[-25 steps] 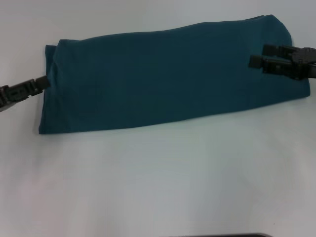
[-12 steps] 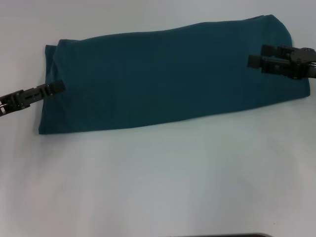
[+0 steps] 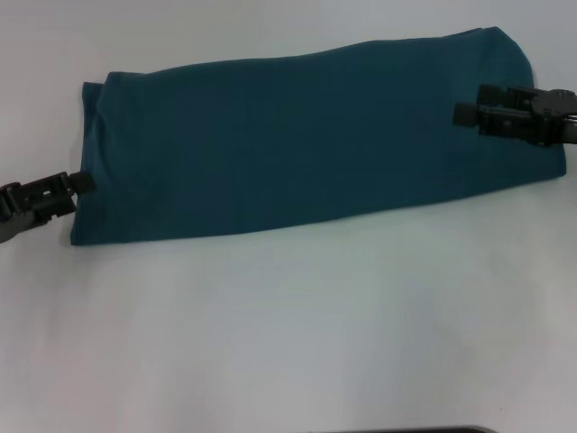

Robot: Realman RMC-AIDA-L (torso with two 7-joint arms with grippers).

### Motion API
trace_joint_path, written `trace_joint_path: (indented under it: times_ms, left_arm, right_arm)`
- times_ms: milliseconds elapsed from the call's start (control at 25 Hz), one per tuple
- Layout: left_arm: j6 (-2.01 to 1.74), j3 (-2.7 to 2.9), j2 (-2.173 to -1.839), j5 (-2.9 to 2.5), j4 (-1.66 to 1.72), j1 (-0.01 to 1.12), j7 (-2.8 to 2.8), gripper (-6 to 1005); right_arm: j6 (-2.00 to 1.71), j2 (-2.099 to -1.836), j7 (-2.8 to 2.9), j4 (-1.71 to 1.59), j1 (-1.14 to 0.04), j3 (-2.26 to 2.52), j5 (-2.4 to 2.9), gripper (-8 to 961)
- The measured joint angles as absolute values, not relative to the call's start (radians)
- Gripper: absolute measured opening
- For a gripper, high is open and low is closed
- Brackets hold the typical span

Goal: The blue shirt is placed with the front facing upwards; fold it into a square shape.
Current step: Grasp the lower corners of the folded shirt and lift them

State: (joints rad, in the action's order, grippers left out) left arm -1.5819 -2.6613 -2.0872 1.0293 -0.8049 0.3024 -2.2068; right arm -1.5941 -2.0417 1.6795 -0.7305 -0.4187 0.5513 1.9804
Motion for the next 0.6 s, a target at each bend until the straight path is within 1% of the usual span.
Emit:
trace_joint_path:
  times_ms: [600]
  left_arm:
    - [-1.481, -2.648, -2.096, 0.954, -0.78, 0.308, -2.278, 765]
  right_arm:
    - [-1.594, -2.04, 1.682, -0.729, -0.42, 0.555, 1.983, 866]
